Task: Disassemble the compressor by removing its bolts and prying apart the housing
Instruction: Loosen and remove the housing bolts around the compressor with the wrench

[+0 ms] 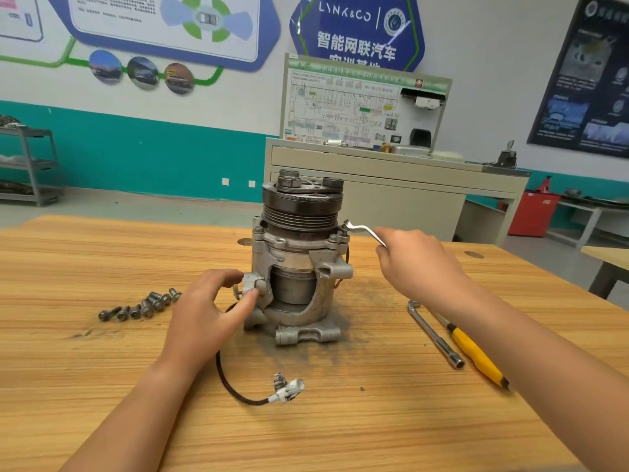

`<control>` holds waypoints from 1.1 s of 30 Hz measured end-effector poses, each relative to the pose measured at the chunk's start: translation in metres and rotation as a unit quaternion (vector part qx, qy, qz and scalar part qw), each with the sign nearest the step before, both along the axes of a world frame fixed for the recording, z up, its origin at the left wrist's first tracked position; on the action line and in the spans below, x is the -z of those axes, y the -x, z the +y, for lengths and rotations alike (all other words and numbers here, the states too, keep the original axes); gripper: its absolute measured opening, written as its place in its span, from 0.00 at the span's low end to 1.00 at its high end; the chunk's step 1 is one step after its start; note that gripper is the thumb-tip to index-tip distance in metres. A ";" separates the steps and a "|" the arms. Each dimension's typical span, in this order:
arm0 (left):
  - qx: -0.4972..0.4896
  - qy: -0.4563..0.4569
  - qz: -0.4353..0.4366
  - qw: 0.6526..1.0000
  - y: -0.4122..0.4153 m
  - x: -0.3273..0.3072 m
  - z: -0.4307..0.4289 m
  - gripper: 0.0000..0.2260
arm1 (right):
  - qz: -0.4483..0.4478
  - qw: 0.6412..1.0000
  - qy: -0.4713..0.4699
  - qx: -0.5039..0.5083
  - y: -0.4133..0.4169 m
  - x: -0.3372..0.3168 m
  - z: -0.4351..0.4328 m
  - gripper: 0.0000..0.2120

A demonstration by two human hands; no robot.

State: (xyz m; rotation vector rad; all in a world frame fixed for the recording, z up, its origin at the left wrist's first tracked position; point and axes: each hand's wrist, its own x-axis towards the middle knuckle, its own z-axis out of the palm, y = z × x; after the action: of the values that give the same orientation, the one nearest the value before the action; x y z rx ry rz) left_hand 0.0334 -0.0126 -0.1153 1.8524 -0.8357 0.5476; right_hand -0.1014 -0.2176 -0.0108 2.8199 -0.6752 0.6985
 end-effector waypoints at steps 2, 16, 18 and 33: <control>0.001 -0.007 0.004 1.000 -0.002 0.002 -0.001 0.12 | 0.014 1.000 0.023 0.002 -0.002 -0.002 0.000 0.12; 0.002 0.032 0.011 0.999 0.001 0.004 -0.008 0.13 | 0.224 0.935 0.275 0.034 -0.003 -0.047 0.025 0.12; -0.002 0.033 0.012 0.999 0.001 0.004 -0.008 0.13 | 0.240 0.927 0.287 0.037 -0.004 -0.050 0.027 0.12; -0.018 0.039 0.037 0.998 -0.004 0.009 -0.016 0.15 | 0.214 0.922 0.322 -0.021 -0.017 -0.047 -0.042 0.21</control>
State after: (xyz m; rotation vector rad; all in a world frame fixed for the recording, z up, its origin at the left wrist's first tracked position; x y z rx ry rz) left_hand 0.0369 -0.0281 -0.1241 1.8074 -0.7231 0.5234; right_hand -0.0845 -0.2601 0.0362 2.2508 -0.2413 0.2204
